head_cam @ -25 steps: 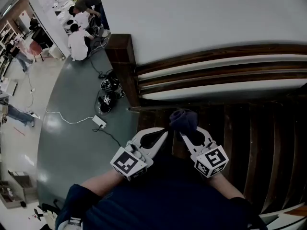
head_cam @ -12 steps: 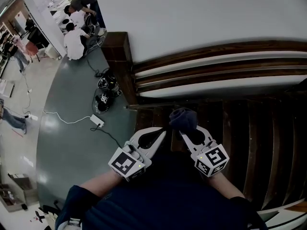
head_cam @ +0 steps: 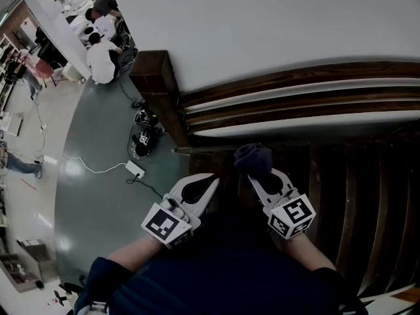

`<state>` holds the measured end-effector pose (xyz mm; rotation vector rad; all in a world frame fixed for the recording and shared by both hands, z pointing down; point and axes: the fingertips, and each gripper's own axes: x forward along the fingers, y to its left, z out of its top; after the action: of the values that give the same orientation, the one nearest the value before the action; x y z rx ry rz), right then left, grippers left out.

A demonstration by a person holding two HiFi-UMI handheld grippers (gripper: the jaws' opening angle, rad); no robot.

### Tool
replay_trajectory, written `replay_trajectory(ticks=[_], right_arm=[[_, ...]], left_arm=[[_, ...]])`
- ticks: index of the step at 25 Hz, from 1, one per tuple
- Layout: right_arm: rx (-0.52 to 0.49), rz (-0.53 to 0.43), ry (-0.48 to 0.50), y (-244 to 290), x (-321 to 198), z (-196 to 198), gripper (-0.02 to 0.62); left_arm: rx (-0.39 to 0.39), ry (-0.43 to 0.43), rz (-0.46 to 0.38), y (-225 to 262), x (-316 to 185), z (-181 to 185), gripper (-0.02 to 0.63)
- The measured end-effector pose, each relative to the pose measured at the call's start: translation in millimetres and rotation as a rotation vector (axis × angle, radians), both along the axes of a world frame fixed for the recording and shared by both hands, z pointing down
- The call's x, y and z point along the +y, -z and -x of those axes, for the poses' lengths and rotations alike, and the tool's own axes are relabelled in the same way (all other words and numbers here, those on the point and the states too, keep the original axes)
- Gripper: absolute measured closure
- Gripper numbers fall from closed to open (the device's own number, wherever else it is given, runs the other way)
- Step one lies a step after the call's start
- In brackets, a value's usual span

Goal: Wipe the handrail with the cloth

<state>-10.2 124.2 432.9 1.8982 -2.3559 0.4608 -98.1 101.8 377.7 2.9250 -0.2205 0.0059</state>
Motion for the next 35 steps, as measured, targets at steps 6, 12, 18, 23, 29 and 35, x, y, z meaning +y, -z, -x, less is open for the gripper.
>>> replay_trajectory(ticks=[6,12,18,23,29,35], right_arm=[[-0.002,-0.002,0.036,-1.8,-64.6,-58.9,0.508],[-0.012,-0.006,0.065,8.0,-122.1,-125.5,0.508],[-0.014,0.003,0.056,4.5,-149.5,-172.2,0.508],[-0.021,0.014,0.017,2.7,-155.6,-188.7,0.508],[0.008,0.030,-0.047,-1.5,-156.4,-212.6,0.508],[0.069,0.058,-0.142,11.2,-134.4,-256.8,0.508]], left_arm=[[-0.017,0.031,-0.015,-2.5,-61.9,-56.2,0.603],[-0.028,0.055,0.001,3.5,-114.8,-127.2,0.603],[-0.048,0.046,0.014,-5.5,-137.1,-171.7,0.603],[-0.047,0.018,0.017,-7.0,-148.7,-190.0,0.603],[-0.035,-0.042,0.013,-9.8,-156.3,-209.3,0.603],[-0.018,-0.132,0.013,5.1,-138.7,-242.6,0.603]])
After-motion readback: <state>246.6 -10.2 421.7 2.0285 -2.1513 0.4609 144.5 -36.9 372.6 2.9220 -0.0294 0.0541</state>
